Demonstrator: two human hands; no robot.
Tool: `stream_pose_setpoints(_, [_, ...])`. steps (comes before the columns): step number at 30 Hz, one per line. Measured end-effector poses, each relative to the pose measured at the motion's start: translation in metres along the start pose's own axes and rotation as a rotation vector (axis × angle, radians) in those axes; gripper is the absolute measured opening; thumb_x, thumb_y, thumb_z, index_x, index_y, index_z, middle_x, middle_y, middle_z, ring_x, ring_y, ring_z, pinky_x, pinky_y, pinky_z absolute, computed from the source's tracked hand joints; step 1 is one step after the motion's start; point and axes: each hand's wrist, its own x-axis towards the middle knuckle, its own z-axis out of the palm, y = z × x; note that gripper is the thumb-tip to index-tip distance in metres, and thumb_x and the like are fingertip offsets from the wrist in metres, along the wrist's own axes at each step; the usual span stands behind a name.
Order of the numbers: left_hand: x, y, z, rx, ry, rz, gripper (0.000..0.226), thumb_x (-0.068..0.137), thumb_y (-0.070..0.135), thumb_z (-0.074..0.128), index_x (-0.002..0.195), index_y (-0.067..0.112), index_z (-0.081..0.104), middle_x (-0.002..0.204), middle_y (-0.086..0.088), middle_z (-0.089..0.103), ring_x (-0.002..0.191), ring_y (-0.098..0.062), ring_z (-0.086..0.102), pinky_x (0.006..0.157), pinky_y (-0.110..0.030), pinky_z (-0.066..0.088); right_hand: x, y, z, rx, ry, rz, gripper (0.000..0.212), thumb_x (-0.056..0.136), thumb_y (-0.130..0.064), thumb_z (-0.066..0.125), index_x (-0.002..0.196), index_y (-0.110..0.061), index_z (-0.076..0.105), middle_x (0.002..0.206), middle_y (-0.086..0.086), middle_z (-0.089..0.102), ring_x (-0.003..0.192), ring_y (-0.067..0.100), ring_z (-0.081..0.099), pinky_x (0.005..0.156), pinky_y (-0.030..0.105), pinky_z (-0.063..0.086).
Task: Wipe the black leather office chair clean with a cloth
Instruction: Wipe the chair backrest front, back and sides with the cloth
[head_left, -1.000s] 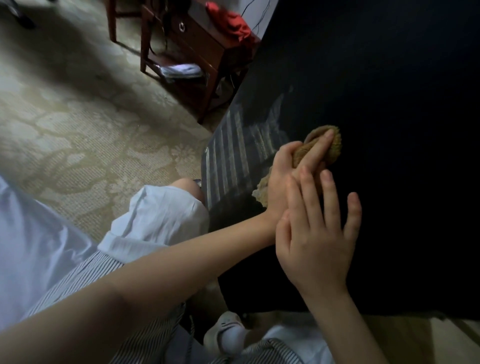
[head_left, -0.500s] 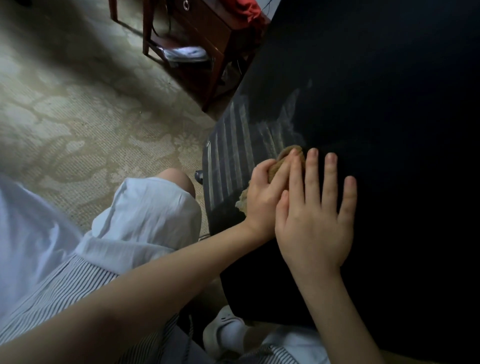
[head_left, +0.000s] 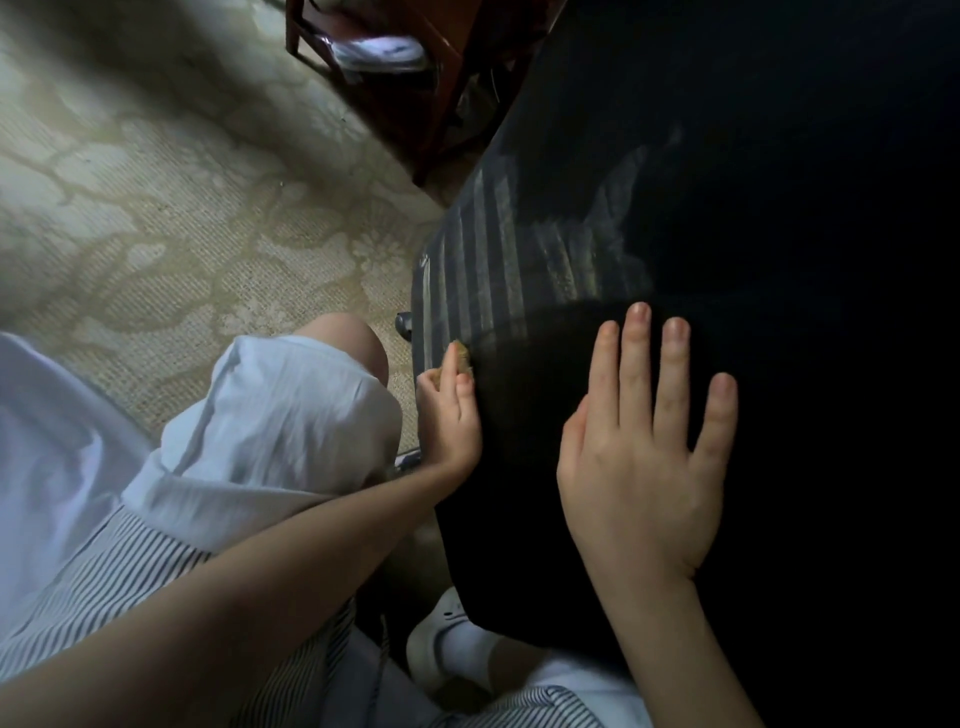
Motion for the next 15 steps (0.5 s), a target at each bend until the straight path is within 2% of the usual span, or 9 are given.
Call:
stream_pose_setpoints(2, [0.009,-0.013,0.000,0.028,0.008,-0.121,0.047,0.097,0.032,0.033,0.144,0.026,0.034,0.108,-0.005,0.038,0.103,-0.022,0.044,0.089,-0.027,0.034,0.000,0.000,0.000,0.000,0.001,-0.001,0.051,0.100,-0.020,0.013,0.146,-0.006,0.030,0.152,0.011,0.030,0.139,0.027,0.016,0.114,0.045,-0.008])
stream_pose_setpoints(4, [0.018,-0.023,0.000,0.052,0.013,-0.300,0.045,0.099,0.028,0.034,0.143,0.024,0.034,0.118,-0.012,0.043,0.111,-0.026,0.046,0.097,-0.037,0.037,0.001,-0.001,0.000,0.002,0.003,-0.008,0.051,0.099,-0.021,0.015,0.146,-0.005,0.029,0.151,0.011,0.030,0.139,0.027,0.016,0.114,0.046,-0.008])
stream_pose_setpoints(7, [0.023,-0.028,-0.003,-0.010,-0.001,-0.495,0.045,0.100,0.032,0.029,0.140,0.013,0.038,0.134,-0.021,0.041,0.126,-0.036,0.039,0.108,-0.042,0.029,0.000,0.000,0.000,-0.006,0.013,-0.016,0.051,0.099,-0.021,0.017,0.145,-0.005,0.029,0.152,0.011,0.029,0.139,0.027,0.017,0.114,0.046,-0.007])
stream_pose_setpoints(9, [0.028,-0.032,-0.002,-0.113,0.065,-0.641,0.048,0.100,0.035,0.032,0.134,0.004,0.043,0.134,-0.022,0.044,0.126,-0.036,0.040,0.110,-0.042,0.027,-0.001,0.000,0.001,-0.020,0.020,-0.018,0.051,0.099,-0.021,0.016,0.145,-0.005,0.029,0.152,0.010,0.030,0.139,0.026,0.017,0.114,0.046,-0.005])
stream_pose_setpoints(11, [0.033,-0.039,0.004,-0.165,0.160,-0.794,0.060,0.095,0.049,0.034,0.131,0.003,0.048,0.136,-0.019,0.047,0.128,-0.035,0.040,0.111,-0.043,0.026,-0.002,0.000,0.002,-0.023,0.026,-0.018,0.051,0.099,-0.020,0.015,0.145,-0.006,0.029,0.151,0.010,0.030,0.139,0.026,0.018,0.114,0.046,-0.005])
stream_pose_setpoints(13, [0.033,-0.039,0.006,-0.152,0.182,-0.806,0.061,0.094,0.051,0.035,0.130,0.005,0.050,0.136,-0.019,0.047,0.128,-0.035,0.040,0.111,-0.043,0.026,-0.003,0.001,0.002,-0.015,0.028,-0.022,0.051,0.099,-0.021,0.016,0.146,-0.005,0.028,0.152,0.009,0.029,0.139,0.026,0.017,0.114,0.046,-0.005])
stream_pose_setpoints(15, [0.026,-0.022,0.003,-0.083,0.118,-0.676,0.044,0.100,0.035,0.032,0.128,0.007,0.051,0.131,-0.021,0.048,0.123,-0.037,0.043,0.108,-0.042,0.029,-0.004,0.002,0.003,-0.009,0.034,-0.023,0.051,0.098,-0.021,0.017,0.146,-0.005,0.026,0.152,0.009,0.029,0.139,0.025,0.017,0.114,0.045,-0.005])
